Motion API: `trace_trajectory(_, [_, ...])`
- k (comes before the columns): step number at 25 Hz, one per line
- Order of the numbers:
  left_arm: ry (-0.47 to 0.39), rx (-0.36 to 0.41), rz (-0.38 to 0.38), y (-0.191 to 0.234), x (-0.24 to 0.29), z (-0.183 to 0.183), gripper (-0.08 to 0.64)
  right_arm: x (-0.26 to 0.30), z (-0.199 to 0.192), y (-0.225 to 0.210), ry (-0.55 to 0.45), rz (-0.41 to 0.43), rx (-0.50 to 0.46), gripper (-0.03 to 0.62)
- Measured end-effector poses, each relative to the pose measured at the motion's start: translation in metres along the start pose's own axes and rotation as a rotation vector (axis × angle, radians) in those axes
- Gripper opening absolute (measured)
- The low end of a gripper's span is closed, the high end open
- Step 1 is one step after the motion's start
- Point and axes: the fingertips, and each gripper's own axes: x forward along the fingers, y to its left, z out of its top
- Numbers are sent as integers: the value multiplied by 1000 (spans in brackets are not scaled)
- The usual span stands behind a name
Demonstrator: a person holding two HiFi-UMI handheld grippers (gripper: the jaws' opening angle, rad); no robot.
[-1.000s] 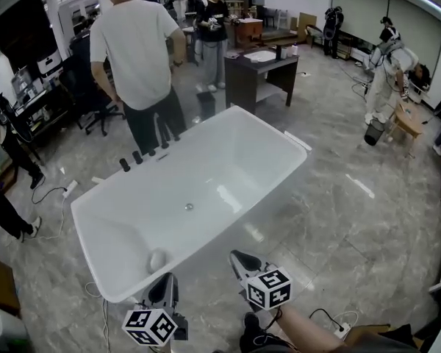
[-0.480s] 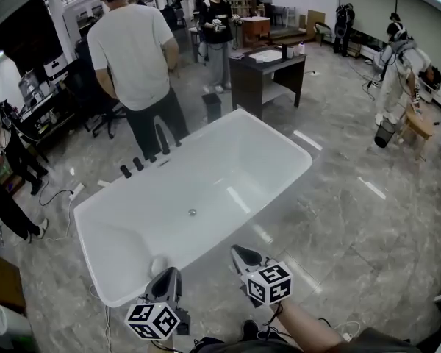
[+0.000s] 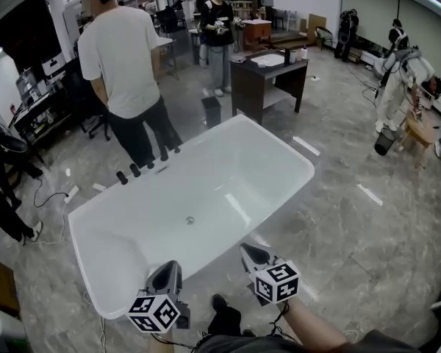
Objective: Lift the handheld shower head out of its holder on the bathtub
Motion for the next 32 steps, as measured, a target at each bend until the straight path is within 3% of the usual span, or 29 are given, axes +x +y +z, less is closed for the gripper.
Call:
trace_trajectory(13, [-8,-4,-40,76,111,70,26,118,78,-50,-18,-79,-31,32])
trace_trajectory(22, [16,-48,-48,128,157,76,26,170,89,-84,3,-156,-17,32])
trace_trajectory(32, [-8,-48,-7,143,190,93,26,218,109,-114,6,-124,-42,32])
